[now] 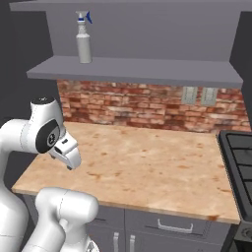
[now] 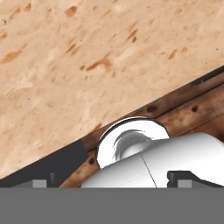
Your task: Move the cutting board and knife to the sink. Then move spray from the cabinet to the counter.
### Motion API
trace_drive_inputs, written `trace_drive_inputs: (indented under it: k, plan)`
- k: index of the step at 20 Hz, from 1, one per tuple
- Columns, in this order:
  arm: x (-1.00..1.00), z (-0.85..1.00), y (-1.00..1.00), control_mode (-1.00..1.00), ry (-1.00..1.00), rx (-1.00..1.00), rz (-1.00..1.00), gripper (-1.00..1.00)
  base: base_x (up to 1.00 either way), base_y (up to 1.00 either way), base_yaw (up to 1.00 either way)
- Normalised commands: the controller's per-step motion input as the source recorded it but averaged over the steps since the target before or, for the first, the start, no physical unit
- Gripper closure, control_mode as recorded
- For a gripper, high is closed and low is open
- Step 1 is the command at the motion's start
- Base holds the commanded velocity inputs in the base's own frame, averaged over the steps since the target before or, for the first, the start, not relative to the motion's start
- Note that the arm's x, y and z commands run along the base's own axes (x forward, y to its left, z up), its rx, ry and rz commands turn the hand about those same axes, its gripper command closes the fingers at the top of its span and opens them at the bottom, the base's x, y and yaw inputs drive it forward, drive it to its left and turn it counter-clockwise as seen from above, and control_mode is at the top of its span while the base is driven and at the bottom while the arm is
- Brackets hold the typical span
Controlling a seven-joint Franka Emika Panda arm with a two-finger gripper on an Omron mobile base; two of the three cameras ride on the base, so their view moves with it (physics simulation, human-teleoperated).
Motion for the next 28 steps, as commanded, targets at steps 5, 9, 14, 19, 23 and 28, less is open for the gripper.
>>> trace_drive_inputs:
  k: [5,9,14,19,23,28]
  plan:
    - [0.00,0.00,0.00,1.00,0.00,0.00,0.00,-1.00,0.10,0.04,0.00]
    - [0.00,0.00,0.00,1.00,0.00,0.00,0.00,-1.00,0.00,0.00,0.00]
    - [0.00,0.00,0.00,1.00,0.00,0.00,0.00,-1.00,0.00,0.00,0.00]
    - [0.00,0.00,0.00,1.00,0.00,0.00,0.00,-1.00,-0.06,0.01,0.08]
    - [-0.09,0.11,0.00,-1.00,-0.12,0.00,0.15,-1.00,-0.10,0.00,0.13]
    - [-0.08,0.39,0.07,-1.00,-0.25,0.00,0.37,-1.00,0.00,0.00,0.00]
